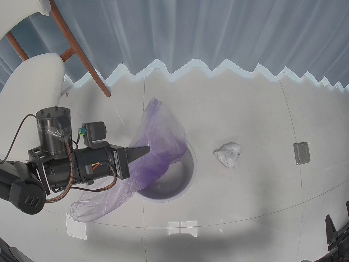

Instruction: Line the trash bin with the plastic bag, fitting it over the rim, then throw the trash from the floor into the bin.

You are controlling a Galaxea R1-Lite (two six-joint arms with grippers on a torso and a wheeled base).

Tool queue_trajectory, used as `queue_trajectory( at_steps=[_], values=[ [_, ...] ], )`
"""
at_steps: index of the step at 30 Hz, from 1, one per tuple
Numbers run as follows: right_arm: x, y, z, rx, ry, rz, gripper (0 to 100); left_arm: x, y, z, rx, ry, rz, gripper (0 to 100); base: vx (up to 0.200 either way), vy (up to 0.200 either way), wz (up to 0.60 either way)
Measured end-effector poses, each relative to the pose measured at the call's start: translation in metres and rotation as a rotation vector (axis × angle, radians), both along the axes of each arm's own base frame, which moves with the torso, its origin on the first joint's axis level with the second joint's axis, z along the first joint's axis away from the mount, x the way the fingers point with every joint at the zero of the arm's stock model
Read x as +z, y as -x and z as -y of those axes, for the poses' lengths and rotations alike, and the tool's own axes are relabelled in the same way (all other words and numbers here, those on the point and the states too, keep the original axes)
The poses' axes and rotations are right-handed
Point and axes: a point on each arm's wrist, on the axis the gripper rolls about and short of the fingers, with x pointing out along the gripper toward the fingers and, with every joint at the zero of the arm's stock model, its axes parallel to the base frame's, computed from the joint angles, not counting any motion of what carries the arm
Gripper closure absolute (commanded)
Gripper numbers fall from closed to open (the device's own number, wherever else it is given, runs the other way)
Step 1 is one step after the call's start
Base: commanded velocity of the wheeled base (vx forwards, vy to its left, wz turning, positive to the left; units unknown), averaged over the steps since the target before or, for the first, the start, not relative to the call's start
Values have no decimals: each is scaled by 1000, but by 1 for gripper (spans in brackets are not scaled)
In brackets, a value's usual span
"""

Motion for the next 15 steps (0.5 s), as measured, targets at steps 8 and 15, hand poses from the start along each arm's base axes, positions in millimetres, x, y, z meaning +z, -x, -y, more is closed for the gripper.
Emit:
queue_trajectory(
  at_steps=[8,15],
  values=[
    [0,0,0,4,1,-2,0,-8,8,-5,-13,-60,19,100,0,0,0],
    [0,0,0,15,12,0,0,-9,11,-6,-18,-79,34,100,0,0,0]
  ],
)
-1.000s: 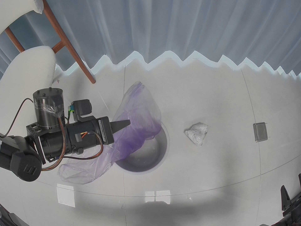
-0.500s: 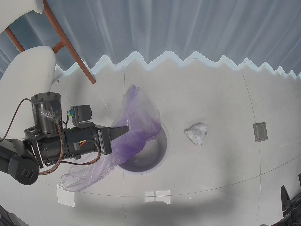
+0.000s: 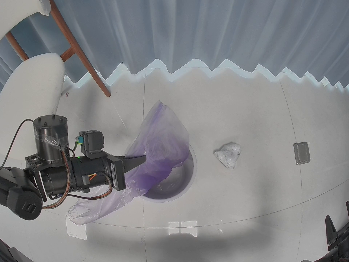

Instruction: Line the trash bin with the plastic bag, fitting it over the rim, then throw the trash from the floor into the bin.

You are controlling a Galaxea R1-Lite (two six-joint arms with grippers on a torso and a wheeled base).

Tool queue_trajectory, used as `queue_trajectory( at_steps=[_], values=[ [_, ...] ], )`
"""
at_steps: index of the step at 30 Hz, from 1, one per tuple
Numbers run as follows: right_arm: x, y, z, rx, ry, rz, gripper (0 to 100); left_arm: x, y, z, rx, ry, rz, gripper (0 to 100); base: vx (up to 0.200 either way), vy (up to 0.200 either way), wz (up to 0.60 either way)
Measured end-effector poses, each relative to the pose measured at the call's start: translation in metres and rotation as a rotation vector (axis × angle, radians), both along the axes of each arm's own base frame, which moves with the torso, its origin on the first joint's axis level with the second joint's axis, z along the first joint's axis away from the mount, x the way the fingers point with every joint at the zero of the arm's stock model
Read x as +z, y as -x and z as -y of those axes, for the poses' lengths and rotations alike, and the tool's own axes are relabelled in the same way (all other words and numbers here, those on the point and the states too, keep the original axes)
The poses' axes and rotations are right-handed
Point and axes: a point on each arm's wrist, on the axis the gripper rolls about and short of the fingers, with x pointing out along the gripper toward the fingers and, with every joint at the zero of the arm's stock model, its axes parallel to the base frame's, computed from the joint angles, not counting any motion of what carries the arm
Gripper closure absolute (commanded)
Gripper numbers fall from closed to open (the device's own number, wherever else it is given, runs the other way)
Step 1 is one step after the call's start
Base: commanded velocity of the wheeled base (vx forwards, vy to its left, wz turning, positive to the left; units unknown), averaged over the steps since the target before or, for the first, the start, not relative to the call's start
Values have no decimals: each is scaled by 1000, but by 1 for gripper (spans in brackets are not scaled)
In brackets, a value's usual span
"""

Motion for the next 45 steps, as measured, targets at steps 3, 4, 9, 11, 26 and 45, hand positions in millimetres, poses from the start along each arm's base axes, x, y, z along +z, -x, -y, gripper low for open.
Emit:
queue_trajectory(
  at_steps=[3,4,9,11,26,45],
  values=[
    [4,0,0,-14,-26,35,0,0,0,0,-1,-3,4,100,0,0,0],
    [6,0,0,-18,-30,63,0,0,0,0,-1,-3,5,100,0,0,0],
    [20,1,0,-1,-34,188,0,0,0,0,-2,-5,3,100,0,0,0],
    [22,1,0,18,-36,183,0,-1,0,0,-3,-6,2,100,0,0,0],
    [64,-3,1,309,-497,-89,0,-1,-1,1,-21,-45,27,100,0,0,0],
    [122,-60,-18,509,-666,-422,0,-3,0,1,-51,-110,71,100,0,0,0]
  ],
)
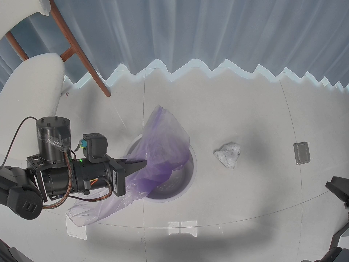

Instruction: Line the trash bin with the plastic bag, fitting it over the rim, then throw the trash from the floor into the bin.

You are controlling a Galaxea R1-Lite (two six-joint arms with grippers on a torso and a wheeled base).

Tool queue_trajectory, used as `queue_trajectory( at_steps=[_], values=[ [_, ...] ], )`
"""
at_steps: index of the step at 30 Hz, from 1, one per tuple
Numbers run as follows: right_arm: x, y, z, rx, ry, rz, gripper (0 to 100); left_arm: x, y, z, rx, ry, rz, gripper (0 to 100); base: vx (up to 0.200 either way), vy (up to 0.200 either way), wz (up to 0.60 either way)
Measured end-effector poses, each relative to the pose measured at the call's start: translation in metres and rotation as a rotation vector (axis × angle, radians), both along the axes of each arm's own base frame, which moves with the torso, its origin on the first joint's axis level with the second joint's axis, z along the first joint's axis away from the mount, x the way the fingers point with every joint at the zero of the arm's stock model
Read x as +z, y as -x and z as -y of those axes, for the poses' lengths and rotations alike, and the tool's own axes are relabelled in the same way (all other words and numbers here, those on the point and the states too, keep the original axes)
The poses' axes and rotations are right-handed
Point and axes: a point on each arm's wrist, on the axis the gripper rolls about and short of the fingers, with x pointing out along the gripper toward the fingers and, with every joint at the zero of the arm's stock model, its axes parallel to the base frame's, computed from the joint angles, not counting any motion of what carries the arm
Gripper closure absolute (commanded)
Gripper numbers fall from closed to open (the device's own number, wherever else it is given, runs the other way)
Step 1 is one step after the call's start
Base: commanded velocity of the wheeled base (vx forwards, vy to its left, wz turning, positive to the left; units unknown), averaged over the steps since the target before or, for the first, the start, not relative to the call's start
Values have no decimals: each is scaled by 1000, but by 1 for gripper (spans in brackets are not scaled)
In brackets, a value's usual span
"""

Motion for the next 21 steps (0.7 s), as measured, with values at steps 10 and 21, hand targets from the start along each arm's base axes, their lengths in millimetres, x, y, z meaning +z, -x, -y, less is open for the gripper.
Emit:
queue_trajectory(
  at_steps=[10,21],
  values=[
    [5,-29,-10,120,36,-73,0,-7,6,-3,-41,-104,50,100,0,0,0],
    [5,-60,-26,223,111,-139,0,-25,18,-1,-178,-283,111,100,0,0,0]
  ],
)
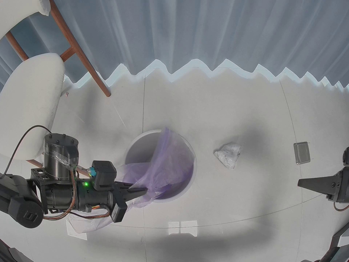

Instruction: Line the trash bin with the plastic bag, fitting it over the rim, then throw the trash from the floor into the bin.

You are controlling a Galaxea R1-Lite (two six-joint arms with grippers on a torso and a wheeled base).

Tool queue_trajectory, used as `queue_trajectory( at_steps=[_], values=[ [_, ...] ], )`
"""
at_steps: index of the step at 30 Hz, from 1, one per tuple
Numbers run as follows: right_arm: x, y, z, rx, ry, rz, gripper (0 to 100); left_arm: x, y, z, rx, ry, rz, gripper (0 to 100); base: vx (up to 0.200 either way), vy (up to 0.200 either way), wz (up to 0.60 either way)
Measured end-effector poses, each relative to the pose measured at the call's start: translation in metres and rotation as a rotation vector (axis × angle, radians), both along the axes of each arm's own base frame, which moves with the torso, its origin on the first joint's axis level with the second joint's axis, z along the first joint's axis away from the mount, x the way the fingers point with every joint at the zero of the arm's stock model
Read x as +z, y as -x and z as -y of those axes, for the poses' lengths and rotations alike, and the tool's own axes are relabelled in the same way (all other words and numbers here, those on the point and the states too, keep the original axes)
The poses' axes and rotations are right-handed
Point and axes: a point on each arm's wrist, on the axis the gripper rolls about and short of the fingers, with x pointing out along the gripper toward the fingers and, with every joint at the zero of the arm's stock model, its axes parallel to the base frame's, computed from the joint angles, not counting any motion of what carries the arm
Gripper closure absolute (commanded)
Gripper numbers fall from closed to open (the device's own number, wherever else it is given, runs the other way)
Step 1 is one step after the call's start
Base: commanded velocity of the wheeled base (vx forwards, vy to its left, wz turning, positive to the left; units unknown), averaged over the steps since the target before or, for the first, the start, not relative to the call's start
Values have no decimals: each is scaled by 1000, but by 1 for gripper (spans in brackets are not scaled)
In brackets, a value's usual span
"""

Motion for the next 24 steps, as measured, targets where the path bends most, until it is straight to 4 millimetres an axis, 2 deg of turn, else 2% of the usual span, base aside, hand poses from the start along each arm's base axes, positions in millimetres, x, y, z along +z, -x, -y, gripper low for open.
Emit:
queue_trajectory(
  at_steps=[7,11,18,24],
  values=[
    [-5,-17,-21,108,36,-72,0,-10,7,18,-93,-41,-18,100,0,0,0],
    [-1,-30,-34,153,49,-87,0,-15,9,25,-121,-53,-30,100,0,0,0],
    [8,-51,-60,154,99,-75,0,-20,8,30,-129,-63,-47,100,0,0,0],
    [7,-67,-75,154,124,-92,0,-22,8,30,-128,-66,-58,100,0,0,0]
  ],
)
